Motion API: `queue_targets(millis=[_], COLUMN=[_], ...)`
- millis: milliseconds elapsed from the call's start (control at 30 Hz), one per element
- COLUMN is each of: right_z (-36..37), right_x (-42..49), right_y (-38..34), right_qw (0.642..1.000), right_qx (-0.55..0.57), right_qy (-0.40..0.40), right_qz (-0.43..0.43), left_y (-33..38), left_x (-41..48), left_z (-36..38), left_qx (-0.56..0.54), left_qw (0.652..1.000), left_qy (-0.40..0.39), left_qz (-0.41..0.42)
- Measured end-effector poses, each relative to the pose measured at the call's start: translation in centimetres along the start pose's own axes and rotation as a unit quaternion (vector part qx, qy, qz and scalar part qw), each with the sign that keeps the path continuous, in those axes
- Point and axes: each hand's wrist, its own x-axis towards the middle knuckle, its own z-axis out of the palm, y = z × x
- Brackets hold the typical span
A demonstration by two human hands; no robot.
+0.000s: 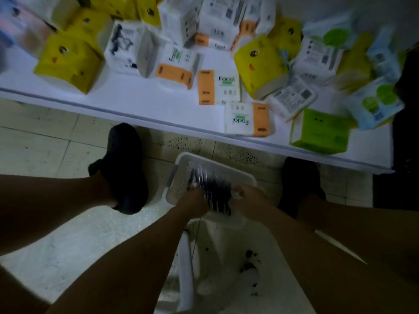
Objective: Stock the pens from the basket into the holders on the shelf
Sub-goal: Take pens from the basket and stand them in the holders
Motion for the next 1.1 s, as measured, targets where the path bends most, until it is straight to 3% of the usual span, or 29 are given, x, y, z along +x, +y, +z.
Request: queue_targets(millis=[200, 367, 567, 667, 833, 967, 1100], right_z=[1.2, 2.4, 5.3, 6.5, 6.7, 6.7, 6.5], right_x=[1.0, 2.3, 5.0, 5.9, 7.1, 7.8, 8.2], right_y=[1.8, 1.3, -0.7, -1.0, 0.2, 1.2, 1.0], right_qw=[0.995, 0.996, 0.997, 0.997, 0.994, 0.991, 0.987], right_qx=[0.066, 0.031, 0.007, 0.018, -0.042, -0.042, -0.085], right_qy=[-0.028, -0.051, -0.060, -0.043, -0.067, -0.089, -0.104], right_qz=[0.065, 0.067, 0.048, 0.057, 0.074, 0.087, 0.085], left_y=[-1.0, -1.9, -1.3, -0.8, 0.9, 1.8, 0.9], left_x=[3.9, 3.7, 0.8, -1.1, -3.2, -3.7, -3.8], left_z=[1.1, 1.5, 0.0, -1.1, -2.7, -2.6, -2.6], left_qx=[-0.033, -0.064, -0.219, -0.283, -0.436, -0.419, -0.429], left_qw=[0.999, 0.998, 0.960, 0.948, 0.887, 0.902, 0.895], left_qy=[-0.009, 0.004, 0.161, 0.123, 0.092, 0.016, -0.078], left_qz=[-0.015, -0.002, -0.071, -0.083, -0.123, -0.099, -0.097])
